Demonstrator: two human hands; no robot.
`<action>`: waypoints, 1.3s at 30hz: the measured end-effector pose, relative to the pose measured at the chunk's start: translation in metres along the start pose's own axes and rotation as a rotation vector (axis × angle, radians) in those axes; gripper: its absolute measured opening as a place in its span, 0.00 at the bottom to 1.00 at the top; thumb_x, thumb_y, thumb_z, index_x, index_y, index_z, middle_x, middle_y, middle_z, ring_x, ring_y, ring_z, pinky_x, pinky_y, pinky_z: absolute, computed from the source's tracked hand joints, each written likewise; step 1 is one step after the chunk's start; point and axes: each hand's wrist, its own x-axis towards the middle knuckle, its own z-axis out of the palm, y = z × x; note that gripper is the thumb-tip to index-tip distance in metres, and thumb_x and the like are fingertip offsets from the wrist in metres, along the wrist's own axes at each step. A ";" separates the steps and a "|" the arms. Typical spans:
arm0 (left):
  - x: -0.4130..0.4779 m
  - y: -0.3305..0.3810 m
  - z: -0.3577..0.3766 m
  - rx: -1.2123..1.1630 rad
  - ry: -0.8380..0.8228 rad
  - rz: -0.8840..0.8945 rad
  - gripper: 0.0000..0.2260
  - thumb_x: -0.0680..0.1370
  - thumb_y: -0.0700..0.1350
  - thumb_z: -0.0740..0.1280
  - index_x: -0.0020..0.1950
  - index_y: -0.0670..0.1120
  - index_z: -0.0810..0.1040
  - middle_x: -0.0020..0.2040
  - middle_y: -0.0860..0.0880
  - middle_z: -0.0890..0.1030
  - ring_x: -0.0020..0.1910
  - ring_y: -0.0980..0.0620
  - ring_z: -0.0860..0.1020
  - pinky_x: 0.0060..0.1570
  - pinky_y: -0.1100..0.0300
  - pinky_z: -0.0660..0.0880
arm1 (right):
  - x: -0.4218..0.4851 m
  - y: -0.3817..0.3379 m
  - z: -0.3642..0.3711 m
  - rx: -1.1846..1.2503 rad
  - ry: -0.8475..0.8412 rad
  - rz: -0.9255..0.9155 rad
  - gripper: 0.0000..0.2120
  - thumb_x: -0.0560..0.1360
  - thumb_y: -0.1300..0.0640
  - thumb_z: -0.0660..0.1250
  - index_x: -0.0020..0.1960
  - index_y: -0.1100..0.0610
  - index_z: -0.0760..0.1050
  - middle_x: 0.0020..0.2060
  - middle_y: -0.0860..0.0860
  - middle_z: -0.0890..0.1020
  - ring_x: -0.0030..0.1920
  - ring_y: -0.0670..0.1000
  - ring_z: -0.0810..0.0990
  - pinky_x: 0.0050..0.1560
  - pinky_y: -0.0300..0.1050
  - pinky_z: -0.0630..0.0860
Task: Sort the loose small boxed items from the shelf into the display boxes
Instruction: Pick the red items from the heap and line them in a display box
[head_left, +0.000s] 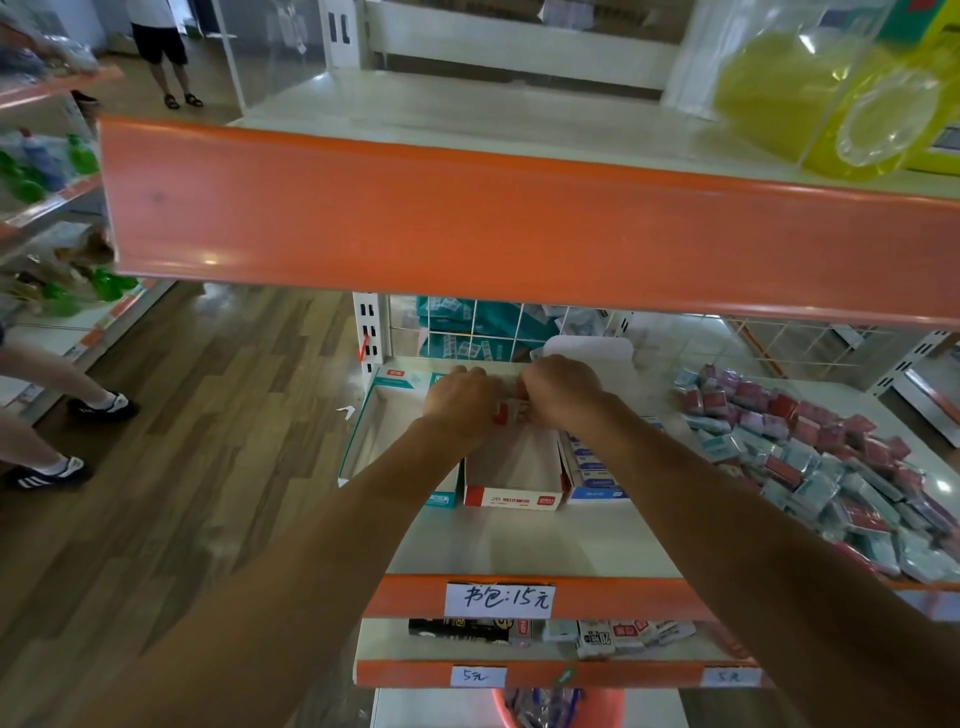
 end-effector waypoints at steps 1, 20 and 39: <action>0.001 0.000 0.000 0.001 0.005 -0.007 0.14 0.79 0.46 0.66 0.64 0.47 0.73 0.56 0.47 0.77 0.55 0.48 0.75 0.56 0.54 0.73 | 0.001 0.000 0.000 -0.002 0.000 -0.005 0.08 0.77 0.57 0.66 0.54 0.58 0.76 0.42 0.52 0.77 0.44 0.53 0.78 0.46 0.45 0.74; 0.003 -0.008 0.007 0.084 -0.015 0.056 0.16 0.80 0.47 0.63 0.68 0.47 0.72 0.59 0.47 0.74 0.57 0.48 0.72 0.57 0.54 0.72 | 0.004 0.010 0.005 0.025 0.046 -0.094 0.12 0.74 0.56 0.69 0.56 0.58 0.77 0.52 0.54 0.72 0.47 0.54 0.74 0.41 0.45 0.68; -0.008 0.004 0.006 -0.011 -0.043 -0.022 0.19 0.80 0.48 0.64 0.70 0.47 0.69 0.61 0.47 0.73 0.58 0.48 0.71 0.59 0.53 0.72 | 0.007 0.006 0.000 0.039 0.084 -0.082 0.11 0.74 0.61 0.67 0.52 0.54 0.68 0.32 0.47 0.66 0.32 0.49 0.66 0.30 0.43 0.60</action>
